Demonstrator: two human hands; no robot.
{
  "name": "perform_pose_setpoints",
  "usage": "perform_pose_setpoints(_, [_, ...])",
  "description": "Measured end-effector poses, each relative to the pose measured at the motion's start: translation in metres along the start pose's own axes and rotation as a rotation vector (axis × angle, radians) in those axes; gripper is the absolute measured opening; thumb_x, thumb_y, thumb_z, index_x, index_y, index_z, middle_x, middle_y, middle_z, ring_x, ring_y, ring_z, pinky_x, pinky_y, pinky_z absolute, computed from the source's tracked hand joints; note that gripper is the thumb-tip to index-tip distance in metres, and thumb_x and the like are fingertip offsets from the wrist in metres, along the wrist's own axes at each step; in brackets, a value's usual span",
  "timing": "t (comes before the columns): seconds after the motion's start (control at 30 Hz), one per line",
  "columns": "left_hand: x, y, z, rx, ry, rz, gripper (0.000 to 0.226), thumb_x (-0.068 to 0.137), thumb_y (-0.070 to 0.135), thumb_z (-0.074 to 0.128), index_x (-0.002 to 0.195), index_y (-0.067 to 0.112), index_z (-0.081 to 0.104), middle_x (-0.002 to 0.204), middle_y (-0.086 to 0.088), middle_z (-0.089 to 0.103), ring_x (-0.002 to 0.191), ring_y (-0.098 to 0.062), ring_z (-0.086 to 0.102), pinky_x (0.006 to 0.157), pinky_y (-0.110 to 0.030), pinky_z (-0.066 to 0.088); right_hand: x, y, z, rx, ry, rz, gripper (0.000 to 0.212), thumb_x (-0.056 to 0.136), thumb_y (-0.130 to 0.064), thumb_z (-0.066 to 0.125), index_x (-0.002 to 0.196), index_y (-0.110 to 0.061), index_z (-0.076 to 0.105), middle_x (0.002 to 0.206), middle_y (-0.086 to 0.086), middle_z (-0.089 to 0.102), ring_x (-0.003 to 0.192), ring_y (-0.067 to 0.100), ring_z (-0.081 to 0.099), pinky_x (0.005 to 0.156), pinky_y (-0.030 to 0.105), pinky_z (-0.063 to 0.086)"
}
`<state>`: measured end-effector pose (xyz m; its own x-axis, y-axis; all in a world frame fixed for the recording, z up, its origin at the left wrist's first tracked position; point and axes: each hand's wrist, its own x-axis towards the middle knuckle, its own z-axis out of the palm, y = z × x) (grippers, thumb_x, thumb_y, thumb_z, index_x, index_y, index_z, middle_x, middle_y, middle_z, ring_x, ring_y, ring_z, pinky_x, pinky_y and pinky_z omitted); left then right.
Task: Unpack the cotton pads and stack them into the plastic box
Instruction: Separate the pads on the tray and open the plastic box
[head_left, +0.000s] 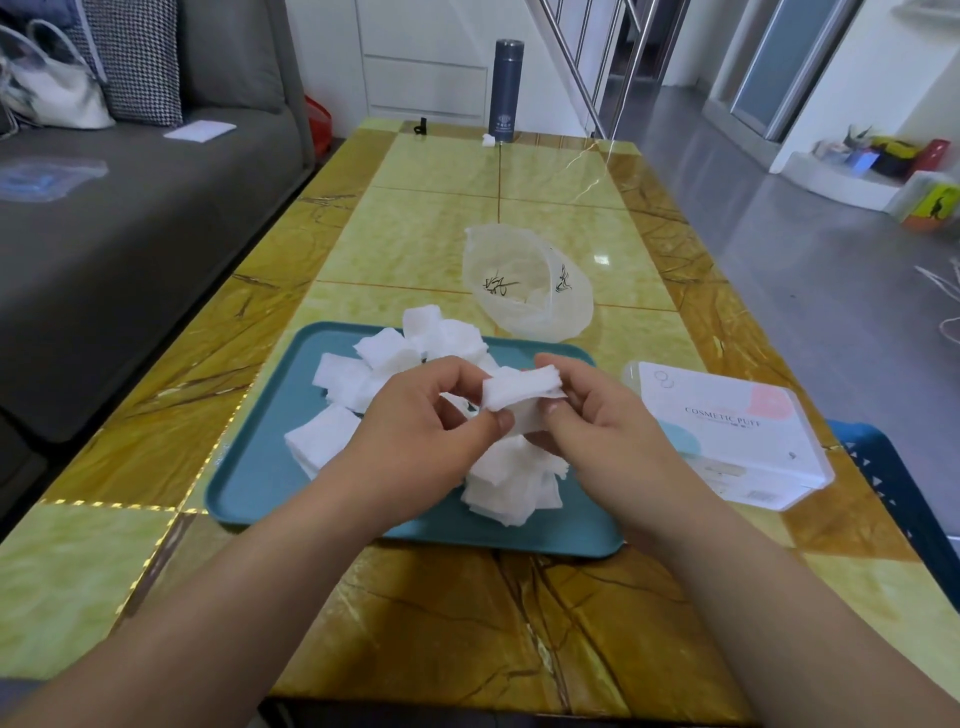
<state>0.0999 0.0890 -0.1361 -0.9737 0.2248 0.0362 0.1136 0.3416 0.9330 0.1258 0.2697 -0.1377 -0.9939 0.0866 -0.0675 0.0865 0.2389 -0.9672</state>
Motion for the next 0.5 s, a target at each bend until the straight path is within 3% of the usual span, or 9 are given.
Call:
perform_pose_setpoints(0.1, [0.0, -0.004, 0.012, 0.056, -0.002, 0.073, 0.015, 0.101, 0.027, 0.061, 0.113, 0.037, 0.063, 0.082, -0.001, 0.07, 0.072, -0.018, 0.066, 0.063, -0.036, 0.055, -0.002, 0.003, 0.01, -0.043, -0.021, -0.003, 0.037, 0.108, -0.026, 0.043, 0.135, -0.046, 0.058, 0.127, -0.016, 0.069, 0.12, 0.008, 0.064, 0.107, 0.044, 0.052])
perform_pose_setpoints(0.23, [0.004, -0.005, 0.021, 0.154, 0.007, 0.123, 0.018, 0.105, 0.03, 0.053, 0.121, 0.036, 0.058, 0.078, 0.019, 0.064, 0.075, 0.004, 0.059, 0.062, -0.014, 0.039, -0.006, -0.005, 0.01, -0.047, -0.035, -0.065, 0.037, 0.11, -0.02, 0.041, 0.125, -0.037, 0.07, 0.113, -0.01, 0.076, 0.109, 0.013, 0.071, 0.102, 0.048, 0.055])
perform_pose_setpoints(0.37, [0.007, -0.004, 0.023, 0.196, 0.005, 0.146, 0.011, 0.103, 0.035, 0.056, 0.111, 0.039, 0.063, 0.079, 0.017, 0.067, 0.075, -0.003, 0.062, 0.064, -0.024, 0.046, -0.009, -0.006, -0.003, -0.068, 0.069, -0.101, 0.033, 0.107, -0.021, 0.051, 0.107, -0.038, 0.078, 0.099, 0.001, 0.079, 0.099, 0.03, 0.073, 0.094, 0.056, 0.057])
perform_pose_setpoints(0.5, [0.005, 0.005, 0.033, 0.232, 0.061, 0.182, 0.007, 0.102, 0.037, 0.058, 0.103, 0.037, 0.064, 0.082, 0.01, 0.068, 0.076, -0.006, 0.061, 0.068, -0.028, 0.049, -0.014, -0.005, -0.028, -0.116, 0.23, -0.097, 0.02, 0.1, -0.022, 0.065, 0.114, -0.031, 0.076, 0.1, -0.016, 0.077, 0.096, 0.0, 0.071, 0.097, 0.032, 0.057])
